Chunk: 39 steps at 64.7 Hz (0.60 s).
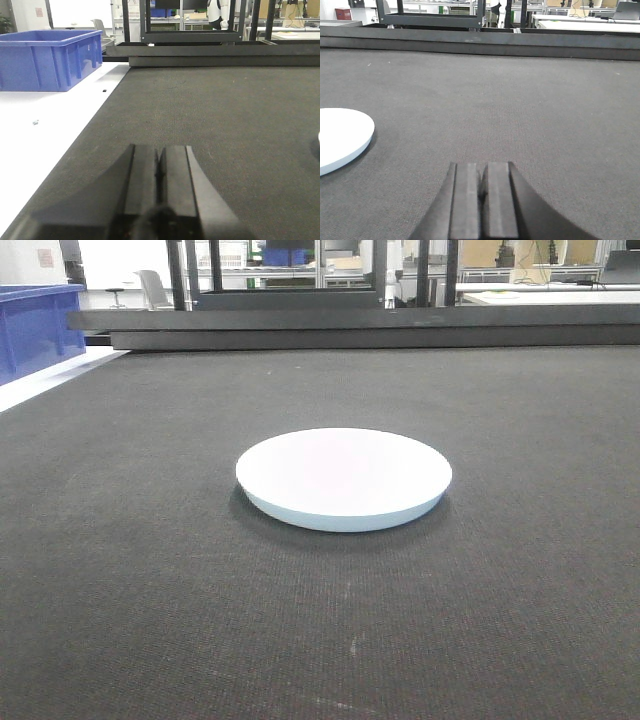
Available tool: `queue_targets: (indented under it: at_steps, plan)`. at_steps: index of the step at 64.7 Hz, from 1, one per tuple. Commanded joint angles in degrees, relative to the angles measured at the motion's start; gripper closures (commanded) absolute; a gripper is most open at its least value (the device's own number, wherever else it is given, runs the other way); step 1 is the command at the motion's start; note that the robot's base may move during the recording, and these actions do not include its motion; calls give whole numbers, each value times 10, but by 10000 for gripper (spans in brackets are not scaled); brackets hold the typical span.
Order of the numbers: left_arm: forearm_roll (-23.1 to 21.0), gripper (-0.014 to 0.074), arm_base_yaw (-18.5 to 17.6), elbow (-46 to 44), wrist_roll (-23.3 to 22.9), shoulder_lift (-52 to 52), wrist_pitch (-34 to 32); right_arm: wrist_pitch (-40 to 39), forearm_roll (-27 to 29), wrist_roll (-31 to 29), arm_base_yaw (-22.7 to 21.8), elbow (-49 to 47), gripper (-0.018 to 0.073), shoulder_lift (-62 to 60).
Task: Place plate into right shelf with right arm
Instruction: 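Move the right gripper over the white plate's rim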
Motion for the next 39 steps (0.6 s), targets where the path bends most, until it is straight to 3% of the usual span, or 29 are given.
queue_targets:
  at_steps: [1, 39]
  plan:
    - [-1, 643, 2, 4, -1, -7, -51, -49, -4, -5, -1, -4, 505, -7]
    - [-1, 643, 2, 4, -1, -7, -51, -61, -5, -5, -1, -5, 505, -7]
